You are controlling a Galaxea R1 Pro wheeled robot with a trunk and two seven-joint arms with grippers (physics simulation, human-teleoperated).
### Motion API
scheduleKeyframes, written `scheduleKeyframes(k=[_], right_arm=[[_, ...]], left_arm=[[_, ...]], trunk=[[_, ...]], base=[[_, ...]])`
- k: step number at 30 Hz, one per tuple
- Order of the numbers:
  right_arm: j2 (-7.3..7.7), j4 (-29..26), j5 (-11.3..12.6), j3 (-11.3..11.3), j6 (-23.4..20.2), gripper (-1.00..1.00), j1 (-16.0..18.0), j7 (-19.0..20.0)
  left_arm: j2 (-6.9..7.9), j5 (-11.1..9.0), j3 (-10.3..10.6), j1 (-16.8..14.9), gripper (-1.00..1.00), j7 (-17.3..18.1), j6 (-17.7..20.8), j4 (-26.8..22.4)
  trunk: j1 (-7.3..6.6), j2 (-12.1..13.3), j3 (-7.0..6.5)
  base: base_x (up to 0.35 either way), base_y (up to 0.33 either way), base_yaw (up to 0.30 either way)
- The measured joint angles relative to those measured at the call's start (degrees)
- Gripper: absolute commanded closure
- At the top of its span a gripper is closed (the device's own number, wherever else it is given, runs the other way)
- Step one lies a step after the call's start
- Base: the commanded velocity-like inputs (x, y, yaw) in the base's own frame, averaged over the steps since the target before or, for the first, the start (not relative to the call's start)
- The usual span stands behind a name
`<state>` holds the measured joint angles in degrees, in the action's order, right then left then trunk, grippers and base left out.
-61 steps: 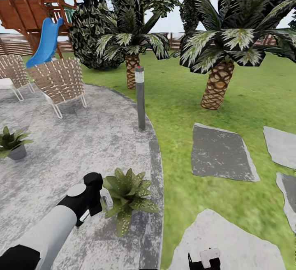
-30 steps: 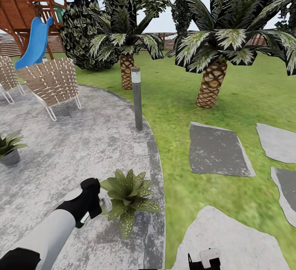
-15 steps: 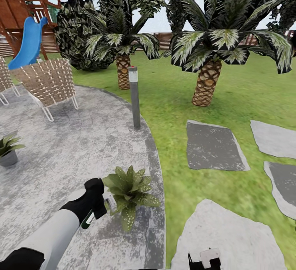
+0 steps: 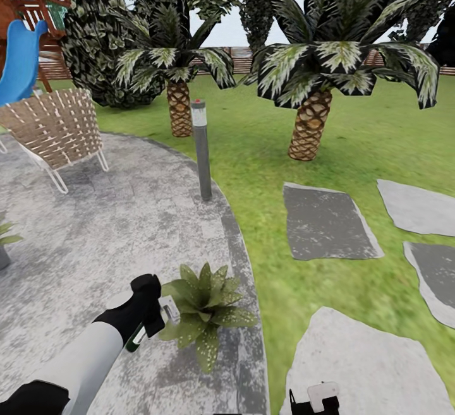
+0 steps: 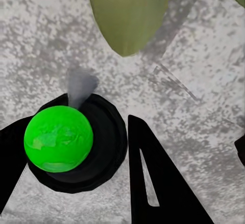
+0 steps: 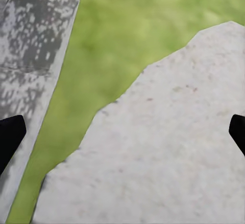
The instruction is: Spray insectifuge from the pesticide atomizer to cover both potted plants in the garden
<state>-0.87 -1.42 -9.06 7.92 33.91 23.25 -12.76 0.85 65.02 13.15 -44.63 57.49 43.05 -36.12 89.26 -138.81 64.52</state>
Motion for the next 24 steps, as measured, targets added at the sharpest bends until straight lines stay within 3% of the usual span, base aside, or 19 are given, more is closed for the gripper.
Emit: scheduleKeyframes(k=[3,8,12,15,17,21,24], right_arm=[[0.0,0.01,-0.01,0.01,0.0,-1.0,0.01,0.0],[-0.02,0.03,0.0,0.01,0.0,-1.0,0.0,0.0],[-0.02,0.03,0.0,0.01,0.0,-1.0,0.0,0.0],[-0.06,0.04,-0.01,0.02,0.0,-1.0,0.0,0.0],[-0.08,0.04,-0.01,0.01,0.0,-1.0,0.0,0.0],[-0.04,0.04,-0.08,0.0,0.0,-1.0,0.0,0.0],[-0.01,0.04,-0.1,-0.01,0.0,-1.0,0.0,0.0]], left_arm=[[-0.52,-0.03,0.08,0.0,1.0,-0.06,0.07,0.01],[0.14,0.04,-0.09,0.2,1.0,-0.01,-0.09,0.28],[0.33,0.44,-0.09,2.55,1.0,0.01,-0.32,0.29],[2.8,0.24,-0.07,3.99,1.0,-0.02,-0.55,0.29],[3.11,-0.08,-0.12,4.15,1.0,-0.11,-0.43,0.28],[2.33,-0.68,-0.3,4.2,1.0,-0.32,-0.29,-0.4],[1.66,-2.53,-0.25,4.15,1.0,-0.35,-0.28,-1.68]], trunk=[[0.01,0.0,0.0],[0.01,0.0,0.0],[0.01,0.0,0.0],[0.01,0.0,0.0],[0.01,0.0,0.0],[0.01,0.0,0.0],[0.01,0.0,0.0]], base=[[0.008,0.004,0.0],[0.0,0.0,0.0],[0.0,0.0,0.0],[0.0,0.0,0.0],[0.0,0.0,0.0],[0.0,0.0,0.0],[0.0,0.0,0.0]])
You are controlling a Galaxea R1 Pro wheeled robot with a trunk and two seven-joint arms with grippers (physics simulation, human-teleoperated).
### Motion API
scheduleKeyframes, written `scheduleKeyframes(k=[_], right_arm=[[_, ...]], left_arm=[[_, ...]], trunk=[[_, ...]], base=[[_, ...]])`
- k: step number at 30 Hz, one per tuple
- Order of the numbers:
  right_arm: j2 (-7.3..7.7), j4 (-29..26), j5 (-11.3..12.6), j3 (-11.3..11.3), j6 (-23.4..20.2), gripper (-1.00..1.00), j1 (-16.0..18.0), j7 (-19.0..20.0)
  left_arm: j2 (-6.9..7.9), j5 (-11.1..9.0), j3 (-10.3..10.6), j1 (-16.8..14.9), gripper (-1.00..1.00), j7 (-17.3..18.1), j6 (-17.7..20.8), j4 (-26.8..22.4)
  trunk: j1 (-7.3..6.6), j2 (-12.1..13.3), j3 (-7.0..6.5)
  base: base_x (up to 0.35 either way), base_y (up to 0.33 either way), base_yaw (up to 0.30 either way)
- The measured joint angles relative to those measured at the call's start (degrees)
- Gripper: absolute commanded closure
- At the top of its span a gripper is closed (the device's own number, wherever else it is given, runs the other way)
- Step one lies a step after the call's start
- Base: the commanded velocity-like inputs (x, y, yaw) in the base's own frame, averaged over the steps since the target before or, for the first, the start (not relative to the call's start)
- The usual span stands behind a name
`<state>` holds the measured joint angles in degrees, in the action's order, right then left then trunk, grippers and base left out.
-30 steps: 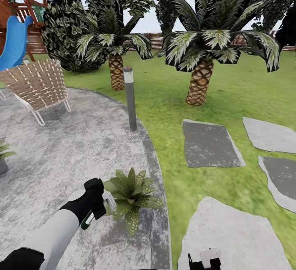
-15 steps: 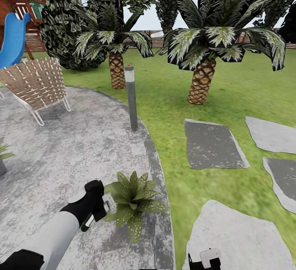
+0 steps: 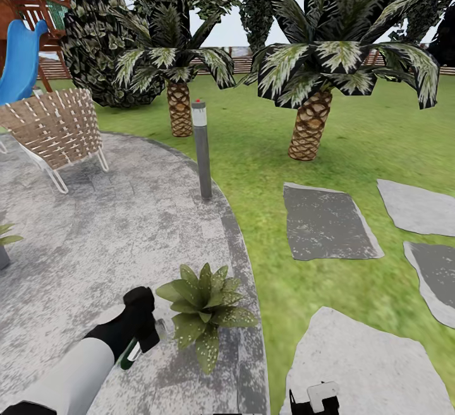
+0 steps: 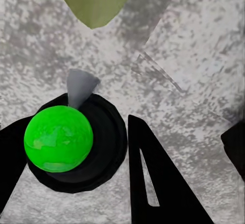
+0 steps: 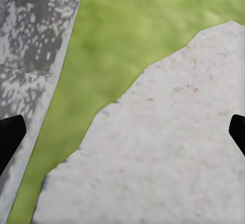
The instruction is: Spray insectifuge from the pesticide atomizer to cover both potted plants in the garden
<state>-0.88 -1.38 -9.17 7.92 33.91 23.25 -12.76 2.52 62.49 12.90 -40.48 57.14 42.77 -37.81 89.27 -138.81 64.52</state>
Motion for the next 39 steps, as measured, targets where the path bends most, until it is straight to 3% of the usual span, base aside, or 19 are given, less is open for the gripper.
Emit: scheduleKeyframes(k=[4,11,22,26,29,34,39], right_arm=[[0.01,-0.01,-0.01,0.0,0.0,-1.0,0.0,0.0],[0.01,-0.09,0.07,-0.03,-0.01,-1.0,0.0,0.0],[0.01,-0.09,0.1,0.01,-0.01,-1.0,0.0,0.0],[0.0,-0.08,0.08,0.01,0.0,-1.0,0.0,0.0],[0.0,-0.08,0.09,0.01,0.0,-1.0,0.0,0.0],[0.0,-0.08,0.09,0.01,0.0,-1.0,0.0,0.0],[0.01,-0.09,0.09,0.02,0.0,-1.0,0.0,0.0]], left_arm=[[-0.81,-1.34,0.15,-0.01,1.0,0.07,-0.04,-4.01],[-0.82,-1.43,0.24,0.03,1.0,0.1,-0.1,-4.01],[-0.9,-1.4,0.01,0.01,1.0,0.09,0.0,-4.42],[-2.91,-1.59,0.39,-0.24,1.0,0.15,0.2,-5.82],[-3.59,-1.43,0.42,-0.34,1.0,0.5,0.27,-7.2],[-2.94,-1.4,0.26,-0.35,1.0,0.75,0.36,-7.72],[-1.31,-1.13,-4.05,-0.14,1.0,0.79,-0.15,-7.54]], trunk=[[0.0,0.0,0.0],[0.01,0.0,0.0],[0.0,0.0,0.0],[0.0,0.0,0.0],[0.0,0.0,0.0],[0.0,0.0,0.0],[0.0,0.0,0.0]], base=[[0.0,0.0,0.0],[-0.037,0.029,-0.017],[-0.061,0.201,-0.203],[0.006,0.009,-0.009],[0.0,0.0,0.0],[0.0,0.0,0.0],[0.0,0.0,0.0]])
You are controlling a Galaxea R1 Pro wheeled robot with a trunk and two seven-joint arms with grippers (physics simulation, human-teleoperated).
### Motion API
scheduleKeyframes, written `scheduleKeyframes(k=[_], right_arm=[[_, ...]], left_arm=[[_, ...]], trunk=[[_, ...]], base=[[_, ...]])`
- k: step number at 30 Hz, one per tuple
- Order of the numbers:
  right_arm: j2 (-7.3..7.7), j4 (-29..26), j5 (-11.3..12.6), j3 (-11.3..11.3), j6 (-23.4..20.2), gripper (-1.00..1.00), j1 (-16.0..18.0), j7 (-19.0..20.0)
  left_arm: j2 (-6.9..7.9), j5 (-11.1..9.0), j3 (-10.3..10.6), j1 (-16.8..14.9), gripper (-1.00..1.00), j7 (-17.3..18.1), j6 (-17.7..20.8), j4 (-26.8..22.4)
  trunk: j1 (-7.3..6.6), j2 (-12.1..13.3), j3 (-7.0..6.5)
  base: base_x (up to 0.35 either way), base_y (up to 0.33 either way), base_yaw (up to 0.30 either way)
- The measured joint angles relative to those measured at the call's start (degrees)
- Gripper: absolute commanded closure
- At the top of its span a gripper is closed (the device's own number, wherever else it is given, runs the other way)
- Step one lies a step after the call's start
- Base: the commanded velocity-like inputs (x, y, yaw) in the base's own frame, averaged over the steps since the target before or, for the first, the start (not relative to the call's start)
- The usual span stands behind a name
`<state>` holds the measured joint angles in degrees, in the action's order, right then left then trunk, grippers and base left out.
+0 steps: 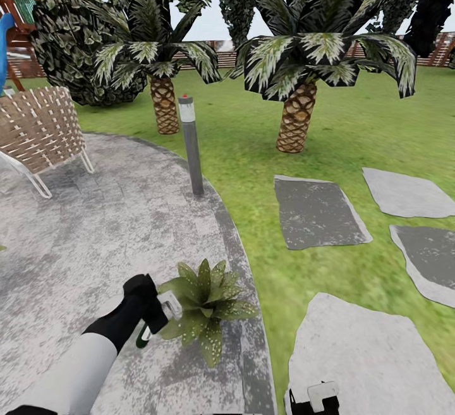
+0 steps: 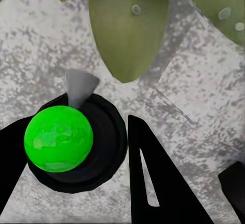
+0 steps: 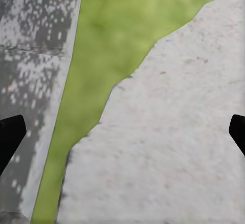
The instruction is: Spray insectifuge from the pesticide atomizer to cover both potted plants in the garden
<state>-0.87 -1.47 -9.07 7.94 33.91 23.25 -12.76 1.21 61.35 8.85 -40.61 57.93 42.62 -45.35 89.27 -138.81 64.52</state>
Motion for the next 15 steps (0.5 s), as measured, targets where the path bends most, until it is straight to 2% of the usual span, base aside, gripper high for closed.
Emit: scheduleKeyframes(k=[6,12,15], right_arm=[[0.0,0.0,-0.01,0.0,0.0,-1.0,0.0,0.0],[0.0,0.0,-0.01,0.0,0.0,-1.0,0.0,0.0],[0.0,0.0,-0.03,-0.01,0.0,-1.0,0.0,0.0]], left_arm=[[0.22,0.46,-0.61,0.12,1.0,0.01,-0.09,0.46],[-0.14,0.3,-0.04,0.29,1.0,0.01,-0.14,1.64],[-0.31,0.32,0.01,0.29,1.0,-0.01,-0.16,1.76]], trunk=[[0.0,0.0,0.0],[0.0,0.0,0.0],[0.02,0.0,0.0]], base=[[0.0,0.0,0.0],[-0.004,0.0,0.0],[-0.178,0.047,0.0]])
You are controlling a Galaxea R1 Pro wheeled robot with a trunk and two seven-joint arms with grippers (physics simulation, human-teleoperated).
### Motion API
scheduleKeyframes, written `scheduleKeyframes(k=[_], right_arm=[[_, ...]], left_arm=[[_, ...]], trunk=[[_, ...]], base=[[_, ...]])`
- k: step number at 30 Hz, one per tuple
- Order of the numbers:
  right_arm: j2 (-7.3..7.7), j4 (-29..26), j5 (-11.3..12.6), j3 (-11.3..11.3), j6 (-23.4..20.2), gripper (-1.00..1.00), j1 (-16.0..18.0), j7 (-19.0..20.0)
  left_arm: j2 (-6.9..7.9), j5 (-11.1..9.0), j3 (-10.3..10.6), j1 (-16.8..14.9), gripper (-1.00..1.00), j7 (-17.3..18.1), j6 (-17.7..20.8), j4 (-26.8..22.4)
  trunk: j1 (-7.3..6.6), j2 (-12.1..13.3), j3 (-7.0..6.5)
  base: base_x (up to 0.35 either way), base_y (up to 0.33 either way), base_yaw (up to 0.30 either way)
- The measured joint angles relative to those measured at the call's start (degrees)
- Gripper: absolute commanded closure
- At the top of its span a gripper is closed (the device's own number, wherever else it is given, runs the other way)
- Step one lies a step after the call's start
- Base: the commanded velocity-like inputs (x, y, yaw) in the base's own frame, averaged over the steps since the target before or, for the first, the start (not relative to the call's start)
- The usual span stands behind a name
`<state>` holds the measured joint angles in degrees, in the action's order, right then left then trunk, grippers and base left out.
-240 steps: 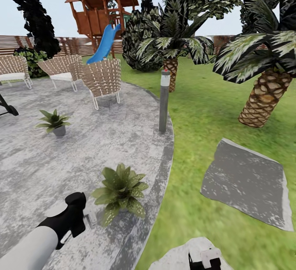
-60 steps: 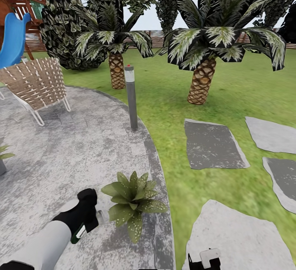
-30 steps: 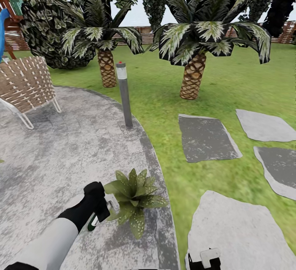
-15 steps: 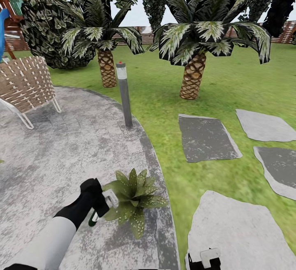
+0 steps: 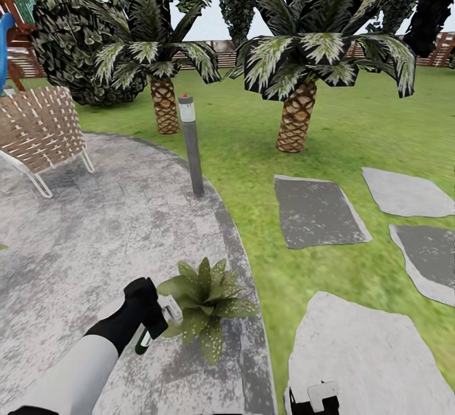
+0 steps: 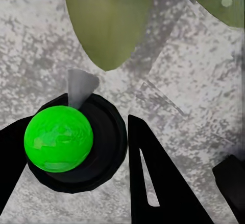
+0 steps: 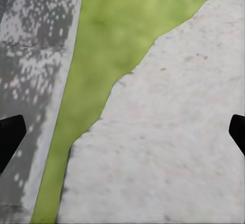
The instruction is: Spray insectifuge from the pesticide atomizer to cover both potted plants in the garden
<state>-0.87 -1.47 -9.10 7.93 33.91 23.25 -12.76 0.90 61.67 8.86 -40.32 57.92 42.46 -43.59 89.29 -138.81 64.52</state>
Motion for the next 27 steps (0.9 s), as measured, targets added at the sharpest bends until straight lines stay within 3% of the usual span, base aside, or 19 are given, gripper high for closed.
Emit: scheduleKeyframes(k=[8,12,19,20,21,22,25,27], right_arm=[[0.0,0.0,-0.03,0.0,-0.01,-1.0,0.0,0.0],[0.01,-0.01,0.02,0.02,0.0,-1.0,-0.01,0.0],[0.0,0.0,0.02,0.01,0.0,-1.0,0.0,0.0],[0.0,0.0,0.02,0.01,0.0,-1.0,0.0,0.0],[0.0,0.0,0.03,0.01,0.0,-1.0,0.0,0.0],[0.0,0.0,0.01,0.01,0.0,-1.0,0.0,0.0],[0.0,0.0,0.0,0.0,0.0,-1.0,0.0,0.0],[0.0,0.01,0.0,0.0,0.0,-1.0,0.0,0.0]], left_arm=[[-0.41,-0.11,-0.1,0.0,1.0,-0.07,0.02,0.13],[-0.52,-0.07,-0.03,-0.01,1.0,-0.15,-0.02,3.97],[0.44,0.94,-0.09,-0.35,1.0,0.35,-2.06,8.74],[0.45,2.47,-0.06,-0.56,1.0,0.48,-1.99,8.8],[0.44,5.96,-0.23,-0.89,1.0,0.82,-1.73,8.42],[0.34,8.18,-0.34,-1.03,1.0,1.03,-1.5,8.11],[-0.3,12.22,-0.41,-2.74,1.0,1.75,-1.39,5.91],[-0.6,14.03,-0.12,-5.86,1.0,9.42,-1.39,4.17]], trunk=[[-0.02,0.0,0.0],[-0.02,0.0,0.0],[-0.02,0.0,0.0],[-0.02,0.0,0.0],[-0.02,0.0,0.0],[-0.02,0.0,0.0],[-0.02,0.0,-0.01],[-0.02,0.0,-0.01]], base=[[-0.01,0.19,-0.029],[0.003,0.007,-0.215],[0.0,0.0,-0.021],[0.0,0.0,0.0],[0.0,0.0,0.0],[0.0,0.0,0.0],[0.0,0.0,0.0],[0.0,0.0,0.0]])
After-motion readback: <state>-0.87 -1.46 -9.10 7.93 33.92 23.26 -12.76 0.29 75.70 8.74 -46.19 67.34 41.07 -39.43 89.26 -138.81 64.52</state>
